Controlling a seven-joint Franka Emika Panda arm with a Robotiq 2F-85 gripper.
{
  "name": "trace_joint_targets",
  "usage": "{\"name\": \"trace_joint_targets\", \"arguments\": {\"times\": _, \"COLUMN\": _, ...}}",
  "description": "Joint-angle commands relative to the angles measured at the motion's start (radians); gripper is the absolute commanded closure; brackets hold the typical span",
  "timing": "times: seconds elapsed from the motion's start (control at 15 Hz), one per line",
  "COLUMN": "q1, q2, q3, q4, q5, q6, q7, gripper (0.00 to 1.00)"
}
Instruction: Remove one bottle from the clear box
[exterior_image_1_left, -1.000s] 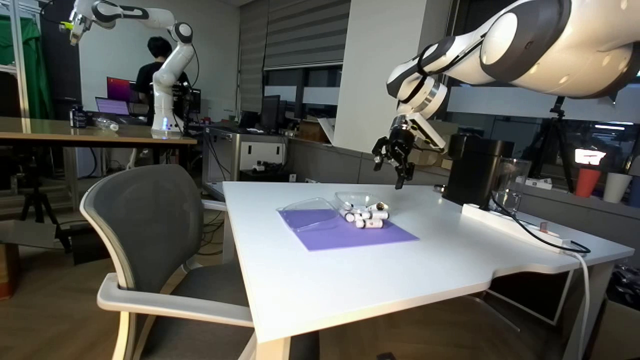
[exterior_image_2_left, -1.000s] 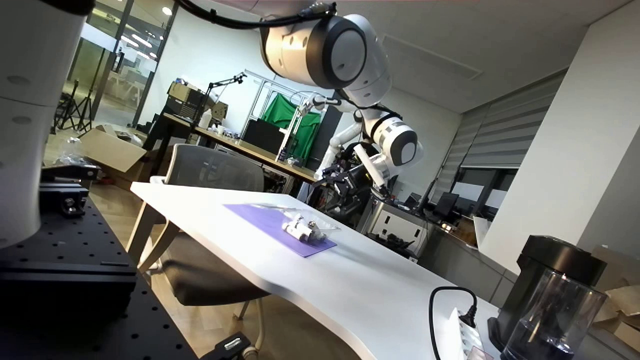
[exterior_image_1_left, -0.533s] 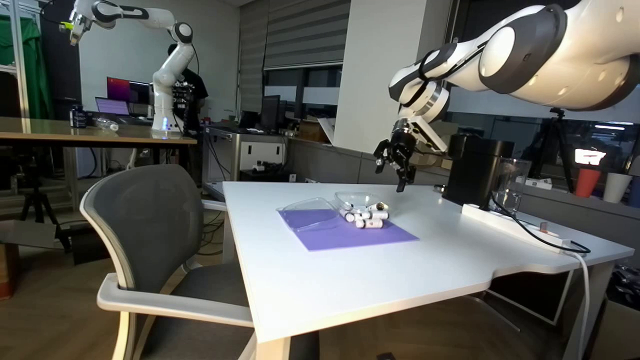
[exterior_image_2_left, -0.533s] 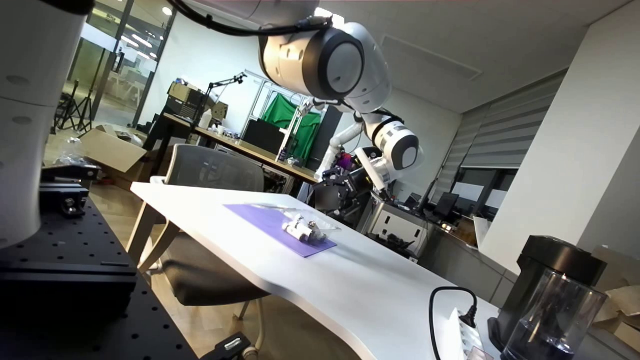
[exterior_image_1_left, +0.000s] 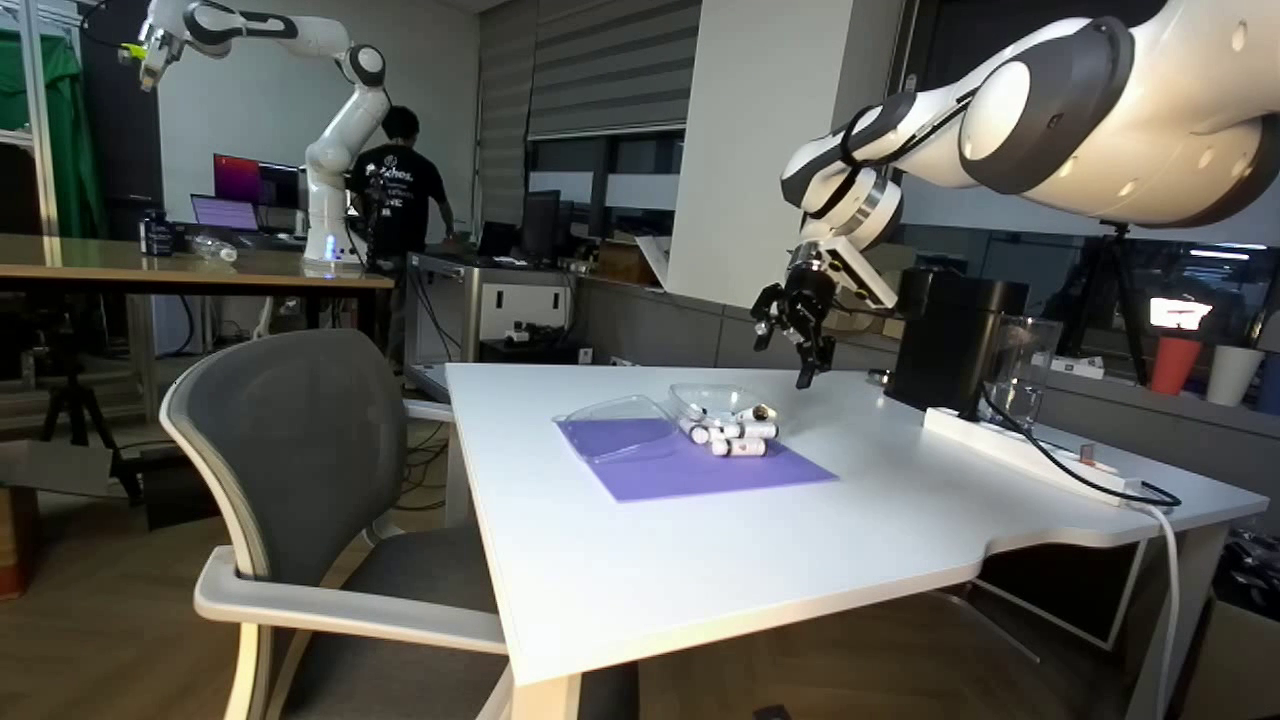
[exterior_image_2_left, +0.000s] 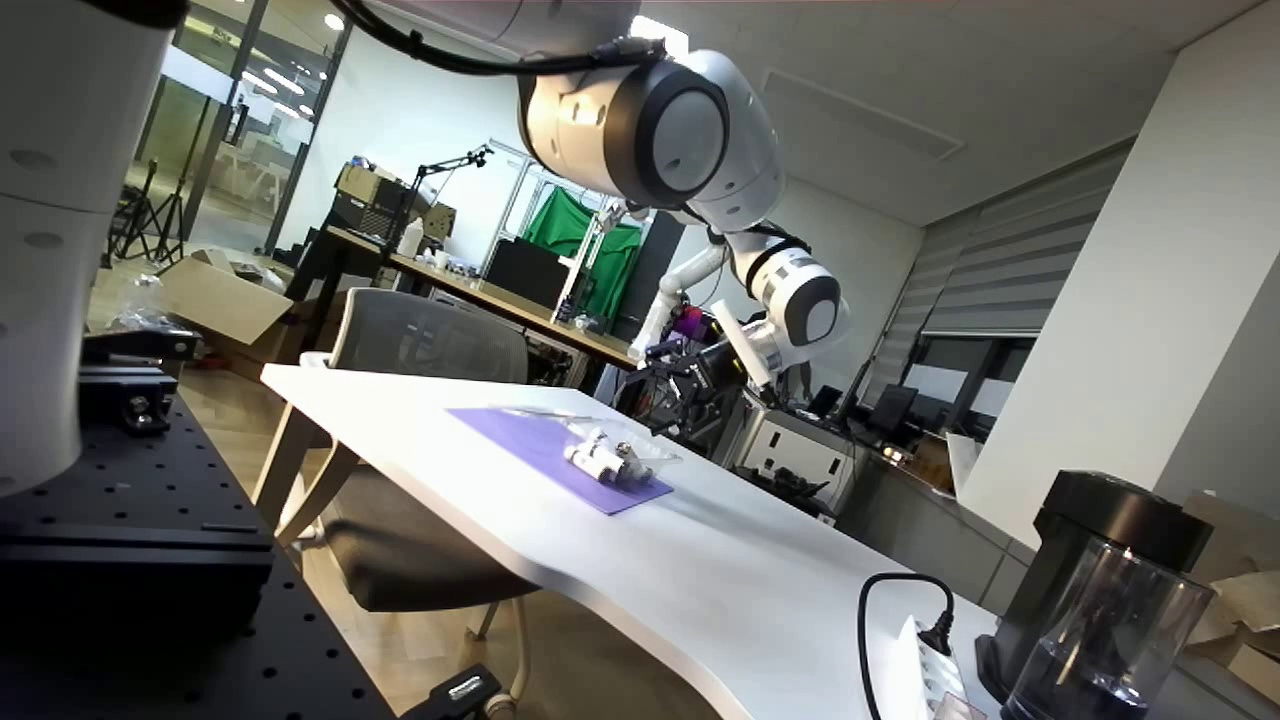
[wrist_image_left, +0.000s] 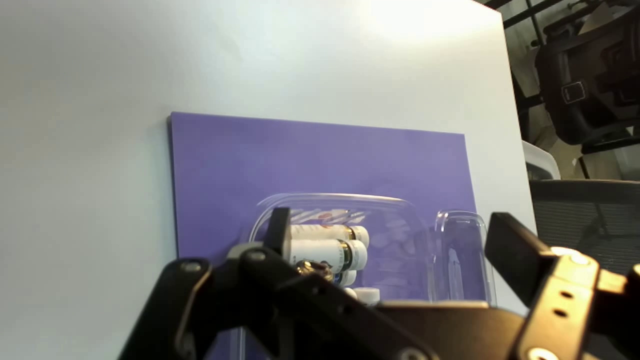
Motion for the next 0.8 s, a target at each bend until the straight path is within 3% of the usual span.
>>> {"name": "trace_joint_targets", "arguments": {"times": 0.0, "q1": 0.000, "q2": 0.000, "q3": 0.000, "q4": 0.000, "q5": 0.000, "q6": 0.000, "q7": 0.000, "gripper": 0.00}}
{"name": "trace_joint_targets", "arguments": {"times": 0.73, "q1": 0.000, "q2": 0.003, "q3": -0.001, "q4": 0.007, "q5": -0.005, "q6": 0.000, "q7": -0.027, "gripper": 0.00}}
